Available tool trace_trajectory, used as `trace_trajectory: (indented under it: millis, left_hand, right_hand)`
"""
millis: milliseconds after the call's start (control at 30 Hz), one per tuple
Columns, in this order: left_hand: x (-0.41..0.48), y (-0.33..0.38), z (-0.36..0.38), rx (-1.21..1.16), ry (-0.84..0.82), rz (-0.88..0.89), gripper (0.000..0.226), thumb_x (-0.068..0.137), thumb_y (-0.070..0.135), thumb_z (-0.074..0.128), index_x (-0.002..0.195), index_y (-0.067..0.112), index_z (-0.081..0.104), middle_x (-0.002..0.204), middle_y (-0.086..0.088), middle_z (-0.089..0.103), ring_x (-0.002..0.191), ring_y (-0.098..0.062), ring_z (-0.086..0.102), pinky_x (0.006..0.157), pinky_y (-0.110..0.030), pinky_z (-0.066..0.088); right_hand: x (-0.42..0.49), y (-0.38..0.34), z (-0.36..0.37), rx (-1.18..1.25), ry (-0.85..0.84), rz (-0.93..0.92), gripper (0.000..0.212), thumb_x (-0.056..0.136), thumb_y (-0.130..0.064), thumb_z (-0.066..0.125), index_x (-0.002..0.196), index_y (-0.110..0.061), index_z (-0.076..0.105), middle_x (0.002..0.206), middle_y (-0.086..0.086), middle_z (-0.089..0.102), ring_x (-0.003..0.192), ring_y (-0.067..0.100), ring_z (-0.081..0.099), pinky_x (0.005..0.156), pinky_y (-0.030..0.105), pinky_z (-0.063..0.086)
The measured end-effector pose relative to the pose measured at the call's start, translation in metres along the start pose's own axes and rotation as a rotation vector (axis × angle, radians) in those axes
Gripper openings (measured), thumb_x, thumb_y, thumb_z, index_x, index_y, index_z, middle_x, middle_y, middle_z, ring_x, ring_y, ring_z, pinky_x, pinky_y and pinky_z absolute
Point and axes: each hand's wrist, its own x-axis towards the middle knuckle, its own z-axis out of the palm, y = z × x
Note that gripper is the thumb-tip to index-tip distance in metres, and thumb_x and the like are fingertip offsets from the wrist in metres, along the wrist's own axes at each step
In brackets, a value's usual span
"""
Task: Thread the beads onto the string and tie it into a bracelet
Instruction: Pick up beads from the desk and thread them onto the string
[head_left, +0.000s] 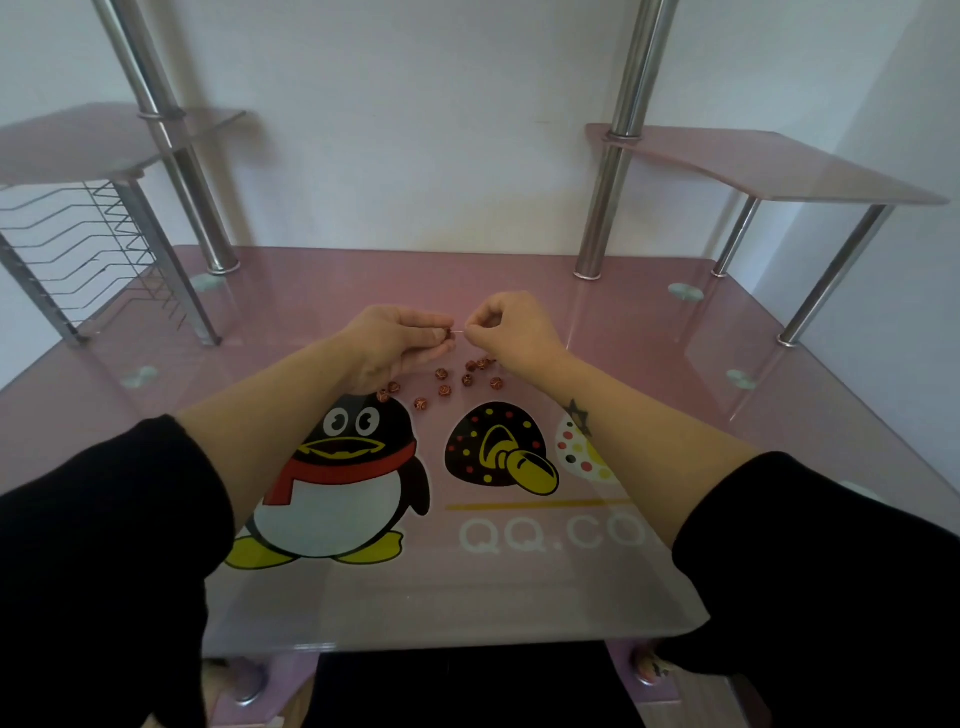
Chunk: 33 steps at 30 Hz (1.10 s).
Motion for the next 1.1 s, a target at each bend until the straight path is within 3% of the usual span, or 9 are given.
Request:
trace_trajectory:
  millis: [100, 300, 433, 733, 1000, 1100]
  left_hand:
    - [0.0003, -0.0006, -0.0006, 0.000, 0.000, 0.000, 0.023, 0.087, -0.010, 0.056, 0.106, -0.002, 0.067, 0.099, -0.017, 0.074, 0.095, -0.022, 0.072, 0.073, -0.022, 0.058]
    - [0.0006, -0.0010, -0.0011, 0.006, -0.005, -0.001, 0.024, 0.087, -0.010, 0.057, 0.107, -0.001, 0.067, 0.099, -0.017, 0.074, 0.096, -0.022, 0.072, 0.072, -0.022, 0.058]
    - [-0.0006, -0.0007, -0.0012, 0.016, -0.004, -0.005, 0.024, 0.087, -0.009, 0.057, 0.106, 0.000, 0.068, 0.098, -0.016, 0.075, 0.095, -0.021, 0.072, 0.071, -0.021, 0.058]
    - [-0.0049, 0.0001, 0.0017, 0.024, 0.011, -0.001, 0.023, 0.087, -0.010, 0.057, 0.106, -0.001, 0.067, 0.096, -0.016, 0.074, 0.091, -0.021, 0.073, 0.070, -0.021, 0.058]
    - [-0.0015, -0.0012, 0.0008, 0.072, 0.018, 0.015, 0.022, 0.086, -0.008, 0.061, 0.102, 0.004, 0.069, 0.095, -0.012, 0.075, 0.092, -0.018, 0.072, 0.073, -0.022, 0.058]
    - [-0.0005, -0.0018, 0.0006, 0.101, 0.007, 0.025, 0.023, 0.085, -0.008, 0.061, 0.102, 0.005, 0.069, 0.095, -0.010, 0.075, 0.092, -0.017, 0.072, 0.074, -0.021, 0.058]
  right_hand:
    - [-0.0006, 0.0001, 0.0000, -0.011, 0.006, 0.001, 0.006, 0.083, -0.013, 0.066, 0.077, -0.013, 0.067, 0.066, -0.013, 0.059, 0.059, -0.001, 0.054, 0.047, 0.005, 0.037]
    - [-0.0006, -0.0006, 0.0005, -0.004, -0.005, 0.009, 0.008, 0.084, -0.014, 0.066, 0.077, -0.016, 0.065, 0.068, -0.012, 0.059, 0.059, -0.001, 0.054, 0.047, 0.005, 0.036]
    - [-0.0006, -0.0001, 0.0015, 0.004, -0.008, 0.025, 0.006, 0.084, -0.013, 0.066, 0.077, -0.013, 0.066, 0.066, -0.010, 0.059, 0.057, 0.002, 0.054, 0.052, 0.014, 0.040]
    - [-0.0013, 0.0008, 0.0029, 0.025, -0.026, 0.038, 0.006, 0.084, -0.012, 0.066, 0.078, -0.012, 0.065, 0.069, -0.006, 0.062, 0.059, 0.006, 0.057, 0.059, 0.022, 0.050]
    - [-0.0010, 0.0007, 0.0042, 0.038, -0.036, 0.013, 0.006, 0.083, -0.011, 0.066, 0.077, -0.011, 0.067, 0.068, -0.007, 0.062, 0.060, 0.005, 0.058, 0.059, 0.021, 0.051]
    - [-0.0006, 0.0004, 0.0046, 0.035, -0.042, 0.001, 0.009, 0.084, -0.012, 0.067, 0.075, -0.013, 0.068, 0.065, -0.010, 0.062, 0.056, -0.001, 0.057, 0.055, 0.015, 0.049]
